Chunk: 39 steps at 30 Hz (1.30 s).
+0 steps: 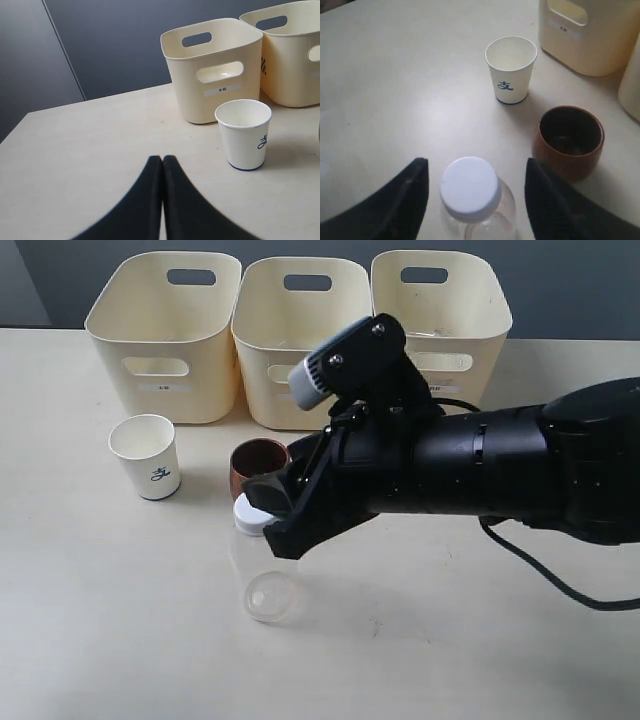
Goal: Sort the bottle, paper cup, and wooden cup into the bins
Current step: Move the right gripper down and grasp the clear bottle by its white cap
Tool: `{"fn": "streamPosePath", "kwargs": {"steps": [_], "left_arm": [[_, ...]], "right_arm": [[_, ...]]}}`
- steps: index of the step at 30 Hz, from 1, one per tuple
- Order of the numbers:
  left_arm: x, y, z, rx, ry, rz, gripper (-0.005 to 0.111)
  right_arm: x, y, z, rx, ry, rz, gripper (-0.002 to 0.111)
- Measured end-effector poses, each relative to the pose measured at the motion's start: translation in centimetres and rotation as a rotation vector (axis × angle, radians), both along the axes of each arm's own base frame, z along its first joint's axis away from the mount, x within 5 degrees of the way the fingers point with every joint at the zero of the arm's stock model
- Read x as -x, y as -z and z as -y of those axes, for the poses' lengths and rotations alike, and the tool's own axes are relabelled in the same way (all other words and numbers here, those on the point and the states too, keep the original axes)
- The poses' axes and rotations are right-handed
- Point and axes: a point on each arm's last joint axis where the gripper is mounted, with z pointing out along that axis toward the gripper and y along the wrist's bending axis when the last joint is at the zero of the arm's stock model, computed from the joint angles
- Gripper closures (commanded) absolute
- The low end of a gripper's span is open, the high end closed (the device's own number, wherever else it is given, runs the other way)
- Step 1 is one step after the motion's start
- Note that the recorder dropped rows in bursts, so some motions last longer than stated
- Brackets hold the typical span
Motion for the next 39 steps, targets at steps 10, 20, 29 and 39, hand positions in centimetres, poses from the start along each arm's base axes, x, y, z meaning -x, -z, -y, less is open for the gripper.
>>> {"fn": "streamPosePath", "kwargs": {"steps": [10, 20, 29, 39], "left_arm": [[0.0, 0.0, 0.0, 0.000, 0.000, 0.000, 0.107], [0.0, 0.0, 0.0, 0.000, 0.000, 0.000, 0.107], [0.0, 0.0, 0.0, 0.000, 0.000, 0.000, 0.107], [0.0, 0.0, 0.0, 0.000, 0.000, 0.000, 0.107]], "right_arm": [[-0.2, 1.9, -0.8, 0.028, -0.046, -0.045, 0.044], [-0.6, 2.5, -1.0, 0.047, -0.039, -0.057, 0.044], [-1.5, 3.9, -2.6, 0.066, -0.046, -0.096, 0.044], [-1.7, 4.6, -2.7, 0.075, -0.026, -0.130, 0.045]]}}
